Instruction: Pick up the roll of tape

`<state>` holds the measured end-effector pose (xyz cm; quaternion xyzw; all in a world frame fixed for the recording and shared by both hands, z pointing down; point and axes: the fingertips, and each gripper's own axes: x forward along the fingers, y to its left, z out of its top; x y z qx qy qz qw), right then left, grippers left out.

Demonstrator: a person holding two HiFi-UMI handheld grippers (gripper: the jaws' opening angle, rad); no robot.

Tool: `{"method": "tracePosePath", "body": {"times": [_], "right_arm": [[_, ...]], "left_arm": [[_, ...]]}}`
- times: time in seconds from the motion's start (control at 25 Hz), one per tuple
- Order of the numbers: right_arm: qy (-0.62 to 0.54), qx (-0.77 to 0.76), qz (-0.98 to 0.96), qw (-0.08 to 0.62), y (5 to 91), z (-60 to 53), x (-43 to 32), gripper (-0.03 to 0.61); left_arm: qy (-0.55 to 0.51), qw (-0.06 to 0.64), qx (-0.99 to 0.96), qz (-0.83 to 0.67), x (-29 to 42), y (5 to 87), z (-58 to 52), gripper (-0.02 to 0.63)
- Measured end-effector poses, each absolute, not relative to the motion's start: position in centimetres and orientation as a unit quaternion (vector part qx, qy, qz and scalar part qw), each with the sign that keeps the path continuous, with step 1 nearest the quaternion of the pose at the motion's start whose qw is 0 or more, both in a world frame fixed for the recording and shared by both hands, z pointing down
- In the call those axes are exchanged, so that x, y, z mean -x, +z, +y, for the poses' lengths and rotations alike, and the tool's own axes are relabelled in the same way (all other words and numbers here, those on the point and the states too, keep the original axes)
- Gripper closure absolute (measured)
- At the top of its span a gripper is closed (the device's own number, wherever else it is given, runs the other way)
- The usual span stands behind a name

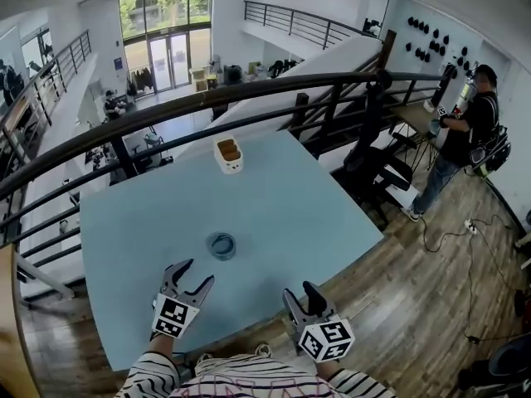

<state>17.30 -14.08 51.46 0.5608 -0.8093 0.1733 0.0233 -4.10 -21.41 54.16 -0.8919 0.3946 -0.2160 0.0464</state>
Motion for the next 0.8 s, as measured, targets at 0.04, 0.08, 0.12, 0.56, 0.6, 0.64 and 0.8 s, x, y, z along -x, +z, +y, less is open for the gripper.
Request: {"method": "tracePosePath", "body": {"times": [0.04, 0.08, 0.12, 0.56, 0.6, 0.64, 0.8], "right_arm": [[0.175, -0.555, -0.813, 0.025, 51.7, -14.2, -17.7, 0.359], [0.176, -0.549, -0.817, 0.027, 51.8, -14.4, -17.9, 0.359], [0.176, -0.542, -0.821, 0.028, 51.8, -14.5, -18.1, 0.359], [0.191, -0.496, -0.846, 0.051, 52.9, -16.6, -18.1, 0.359], [0.194, -0.495, -0.845, 0.053, 53.1, -16.8, -18.1, 0.359], [0.196, -0.495, -0.845, 0.055, 53.3, -17.1, -18.0, 0.359], [0.202, -0.497, -0.842, 0.059, 53.6, -18.2, -17.6, 0.359]], "left_arm": [[-0.225, 0.05, 0.89, 0.394, 3.6, 54.7, -21.8, 0.376], [-0.235, 0.052, 0.887, 0.394, 3.3, 55.2, -22.2, 0.376], [-0.244, 0.054, 0.885, 0.393, 3.0, 55.7, -22.7, 0.376], [-0.337, 0.055, 0.876, 0.34, -0.2, 61.1, -26.5, 0.376], [-0.346, 0.055, 0.876, 0.331, -0.4, 61.7, -26.8, 0.376], [-0.355, 0.056, 0.876, 0.322, -0.6, 62.2, -27.2, 0.376], [-0.379, 0.054, 0.876, 0.293, -1.0, 64.1, -28.7, 0.376]]}}
